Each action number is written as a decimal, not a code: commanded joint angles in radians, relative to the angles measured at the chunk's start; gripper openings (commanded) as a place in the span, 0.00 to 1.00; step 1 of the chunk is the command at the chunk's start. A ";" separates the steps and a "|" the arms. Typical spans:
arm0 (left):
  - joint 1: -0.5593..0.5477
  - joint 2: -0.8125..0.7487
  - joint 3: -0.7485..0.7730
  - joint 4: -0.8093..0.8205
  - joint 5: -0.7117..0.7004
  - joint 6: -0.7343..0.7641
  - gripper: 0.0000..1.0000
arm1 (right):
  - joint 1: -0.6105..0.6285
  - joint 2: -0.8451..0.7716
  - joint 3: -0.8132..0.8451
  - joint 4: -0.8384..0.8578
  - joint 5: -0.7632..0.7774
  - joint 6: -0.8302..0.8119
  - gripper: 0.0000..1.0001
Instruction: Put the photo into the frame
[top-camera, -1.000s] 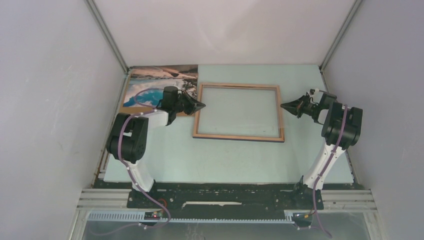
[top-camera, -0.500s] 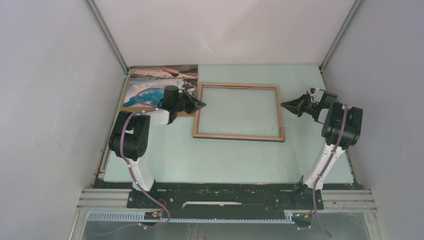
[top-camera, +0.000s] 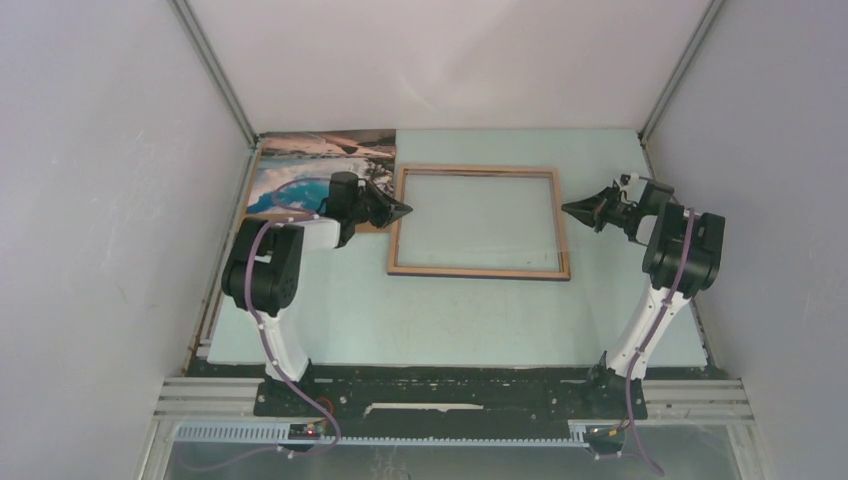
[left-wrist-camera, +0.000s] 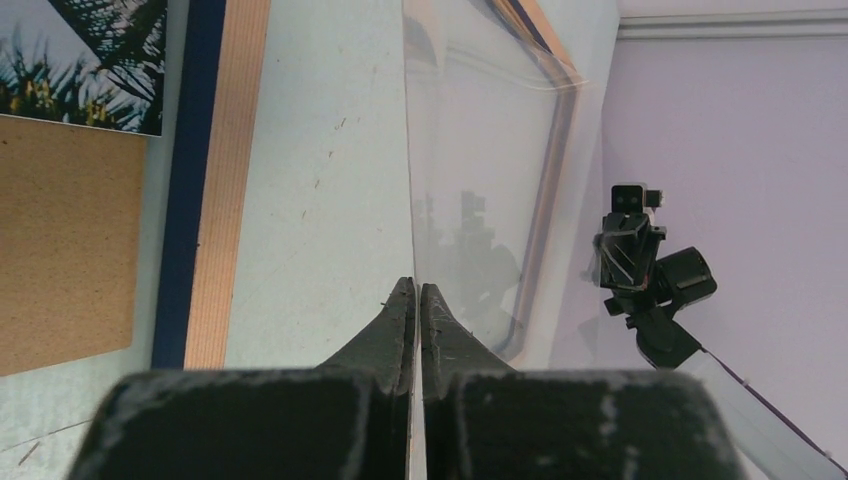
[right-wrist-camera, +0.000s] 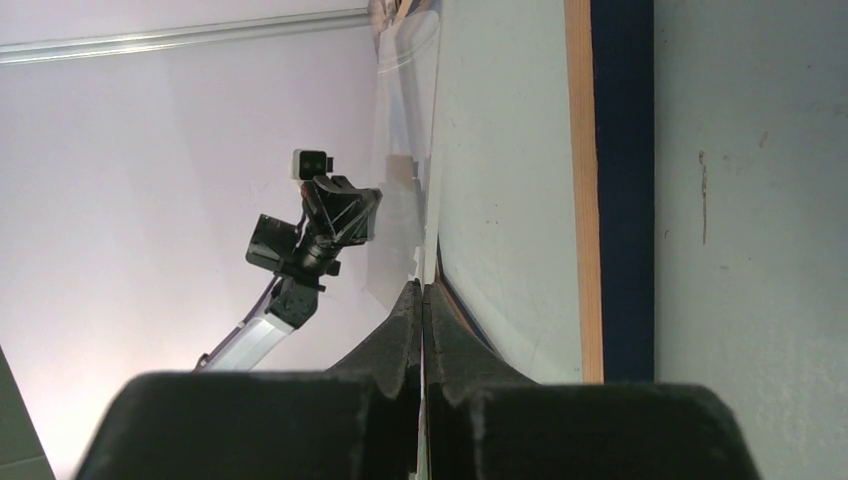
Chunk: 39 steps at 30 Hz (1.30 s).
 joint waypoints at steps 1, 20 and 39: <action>0.016 0.009 0.050 0.051 -0.012 -0.008 0.00 | 0.011 0.019 0.038 0.000 0.001 -0.018 0.00; 0.039 0.031 0.044 0.050 -0.021 -0.009 0.00 | 0.033 0.022 0.065 -0.035 0.015 -0.034 0.00; 0.046 0.052 0.048 0.040 -0.030 -0.010 0.00 | 0.047 0.046 0.102 -0.093 0.034 -0.067 0.00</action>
